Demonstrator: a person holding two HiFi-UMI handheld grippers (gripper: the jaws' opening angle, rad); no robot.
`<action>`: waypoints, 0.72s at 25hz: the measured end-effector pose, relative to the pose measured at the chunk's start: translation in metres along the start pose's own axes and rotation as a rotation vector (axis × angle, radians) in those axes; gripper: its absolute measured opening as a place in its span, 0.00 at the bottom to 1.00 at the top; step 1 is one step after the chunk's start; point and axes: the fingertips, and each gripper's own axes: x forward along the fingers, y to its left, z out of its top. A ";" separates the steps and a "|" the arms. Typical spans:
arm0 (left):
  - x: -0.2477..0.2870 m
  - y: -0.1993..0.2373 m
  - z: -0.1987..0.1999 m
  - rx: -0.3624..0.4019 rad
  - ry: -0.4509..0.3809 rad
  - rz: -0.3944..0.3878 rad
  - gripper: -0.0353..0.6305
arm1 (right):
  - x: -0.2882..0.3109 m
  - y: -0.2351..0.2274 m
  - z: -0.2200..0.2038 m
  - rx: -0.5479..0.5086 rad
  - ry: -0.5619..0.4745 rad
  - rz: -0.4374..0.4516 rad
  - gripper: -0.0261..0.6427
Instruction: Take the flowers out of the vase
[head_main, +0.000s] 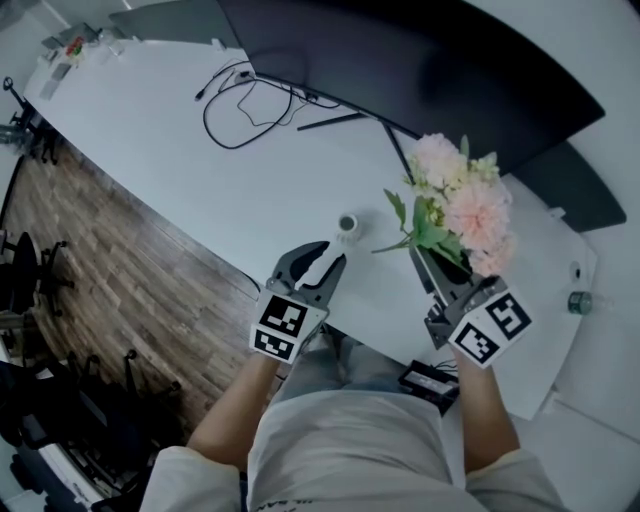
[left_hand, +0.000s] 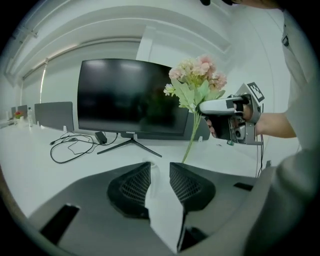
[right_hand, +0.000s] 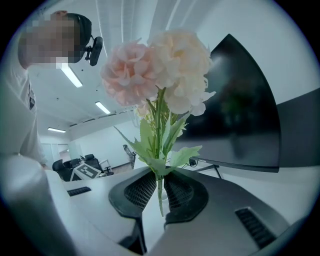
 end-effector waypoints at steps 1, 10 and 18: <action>-0.005 0.000 0.005 0.000 -0.010 0.011 0.21 | -0.001 0.002 0.001 -0.004 0.001 0.003 0.14; -0.045 -0.004 0.035 -0.064 -0.033 0.052 0.06 | -0.009 0.015 0.008 -0.033 0.010 -0.001 0.14; -0.064 -0.013 0.050 -0.087 -0.055 0.081 0.06 | -0.013 0.023 0.017 -0.042 0.013 0.012 0.14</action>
